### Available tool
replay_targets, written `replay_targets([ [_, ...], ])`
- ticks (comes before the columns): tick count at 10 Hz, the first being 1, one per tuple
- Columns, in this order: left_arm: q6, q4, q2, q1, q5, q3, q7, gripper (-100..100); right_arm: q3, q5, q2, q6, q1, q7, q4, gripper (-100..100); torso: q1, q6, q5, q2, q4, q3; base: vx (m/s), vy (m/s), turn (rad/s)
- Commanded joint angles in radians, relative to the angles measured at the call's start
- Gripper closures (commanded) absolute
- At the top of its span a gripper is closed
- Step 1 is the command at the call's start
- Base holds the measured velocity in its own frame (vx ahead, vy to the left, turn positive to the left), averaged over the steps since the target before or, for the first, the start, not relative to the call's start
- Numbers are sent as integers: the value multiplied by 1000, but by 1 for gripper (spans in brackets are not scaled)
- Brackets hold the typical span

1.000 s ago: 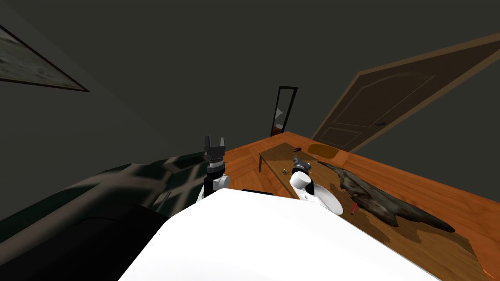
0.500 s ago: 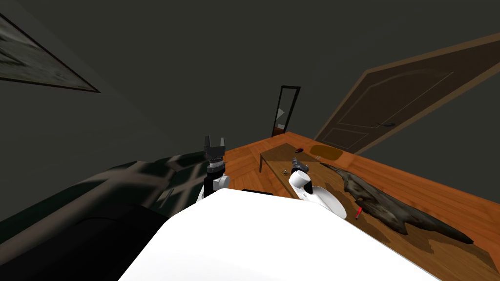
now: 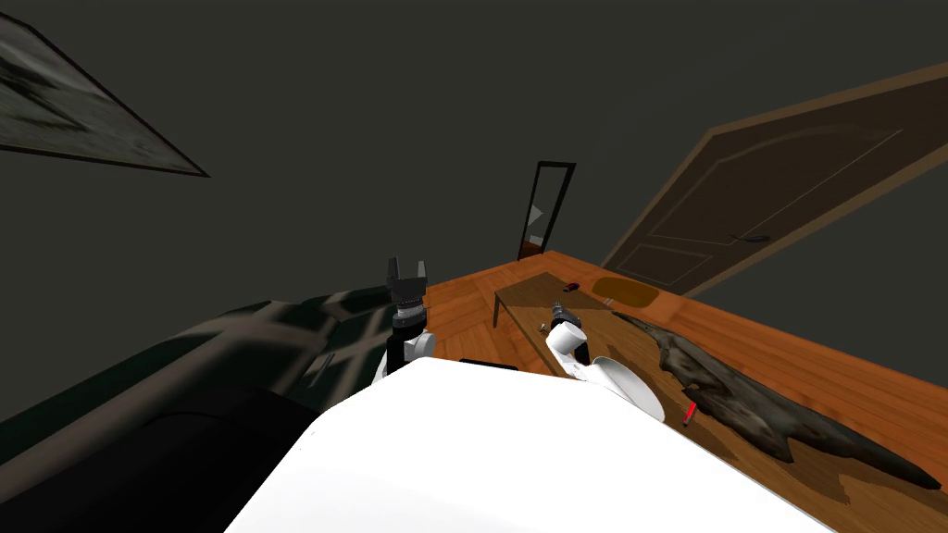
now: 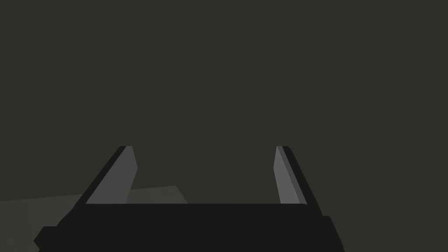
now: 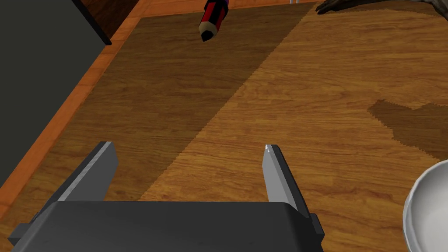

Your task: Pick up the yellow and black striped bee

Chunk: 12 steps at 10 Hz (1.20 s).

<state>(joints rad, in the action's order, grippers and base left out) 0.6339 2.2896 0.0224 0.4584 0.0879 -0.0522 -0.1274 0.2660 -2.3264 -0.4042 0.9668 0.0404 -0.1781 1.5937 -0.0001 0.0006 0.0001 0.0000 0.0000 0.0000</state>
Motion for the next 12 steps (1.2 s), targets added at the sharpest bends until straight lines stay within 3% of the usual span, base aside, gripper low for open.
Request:
replay_targets([
  [1, 0, 0, 0, 0, 0, 0, 0, 0, 6, -50, -4, 15, -5, -3, -6, -100, 0, 0, 0, 0, 0, 0, 2, -9, 60],
  [3, 0, 0, 0, 0, 0, 0, 0, 0, 6, -94, -4, 15, -5, -3, -6, -100, 0, 1, 0, 0, 0, 0, 1, -3, -12],
  [7, 0, 0, 0, 0, 0, 0, 0, 0, 28, -219, -23, 54, -44, -25, -68, -100, 0, 1, 0, 0, 0, 0, 2, -6, 65],
  [12, 0, 0, 0, 0, 0, 0, 0, 0, 38, -370, -32, 73, -63, -35, -99, -100, 0, 1, 0, 0, 0, 0, 1, -6, 37],
])
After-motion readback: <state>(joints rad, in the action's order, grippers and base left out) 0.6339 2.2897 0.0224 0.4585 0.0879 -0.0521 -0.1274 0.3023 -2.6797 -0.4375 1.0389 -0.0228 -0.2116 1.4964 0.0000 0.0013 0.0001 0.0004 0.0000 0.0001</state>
